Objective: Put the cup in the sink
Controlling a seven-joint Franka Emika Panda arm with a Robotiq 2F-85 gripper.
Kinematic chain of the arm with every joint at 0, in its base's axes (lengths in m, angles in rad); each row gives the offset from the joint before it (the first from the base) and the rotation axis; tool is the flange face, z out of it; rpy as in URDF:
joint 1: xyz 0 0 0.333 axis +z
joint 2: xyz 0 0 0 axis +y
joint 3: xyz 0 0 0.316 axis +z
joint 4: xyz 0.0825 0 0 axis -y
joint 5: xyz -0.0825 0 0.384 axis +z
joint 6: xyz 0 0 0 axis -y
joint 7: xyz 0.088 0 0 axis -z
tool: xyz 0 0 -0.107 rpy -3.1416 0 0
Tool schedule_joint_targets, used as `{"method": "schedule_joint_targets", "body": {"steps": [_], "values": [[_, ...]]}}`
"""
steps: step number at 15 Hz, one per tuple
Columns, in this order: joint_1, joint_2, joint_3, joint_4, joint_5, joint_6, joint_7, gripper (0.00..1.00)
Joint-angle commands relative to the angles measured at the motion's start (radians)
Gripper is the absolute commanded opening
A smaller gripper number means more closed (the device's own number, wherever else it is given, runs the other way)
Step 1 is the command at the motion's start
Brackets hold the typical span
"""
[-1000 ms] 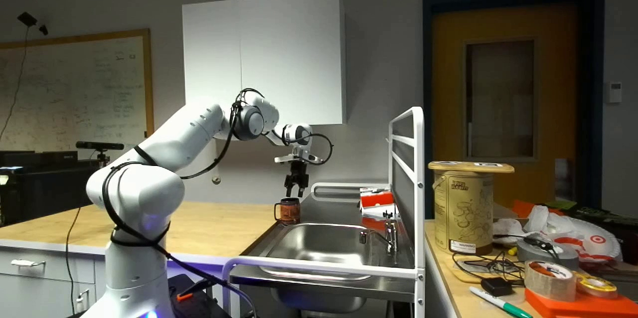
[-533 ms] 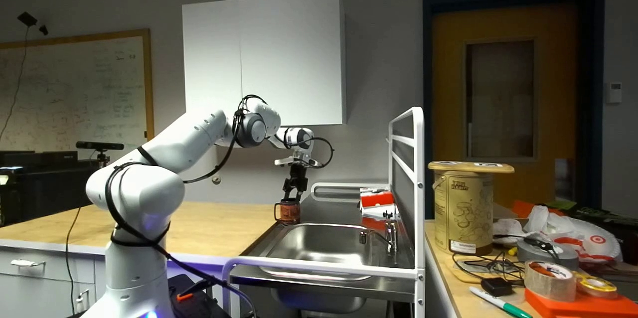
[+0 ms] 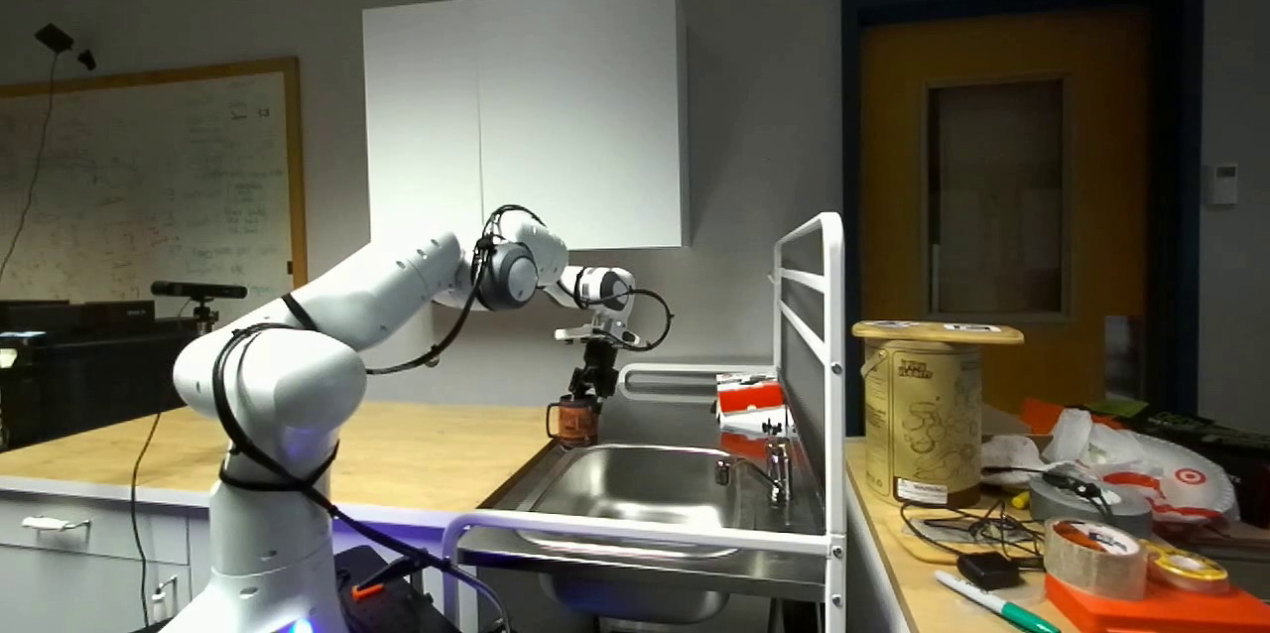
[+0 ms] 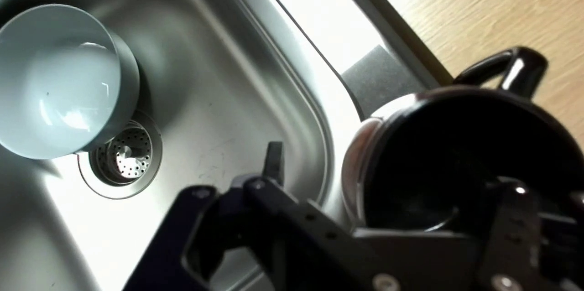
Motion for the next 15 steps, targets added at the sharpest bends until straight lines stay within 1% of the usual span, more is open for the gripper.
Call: {"method": "schedule_joint_targets", "body": {"steps": [1,3,4,6,7,8,10,12,15], "values": [[0.003,0.068,-0.010,0.116,0.017,-0.050,-0.010,0.57],[0.007,0.076,-0.013,0.134,0.013,-0.062,-0.005,0.42],[0.001,0.073,-0.001,0.132,0.003,-0.061,-0.001,0.34],[0.004,0.070,-0.002,0.145,0.000,-0.067,0.002,0.20],[0.005,0.067,-0.003,0.149,-0.001,-0.066,0.003,0.11],[0.006,0.063,-0.002,0.155,-0.001,-0.065,0.004,0.05],[0.008,0.050,-0.002,0.166,-0.003,-0.067,0.004,0.02],[0.007,0.040,-0.001,0.172,-0.003,-0.059,0.001,0.06],[-0.008,0.009,-0.004,0.159,0.002,-0.032,0.007,0.06]]}}
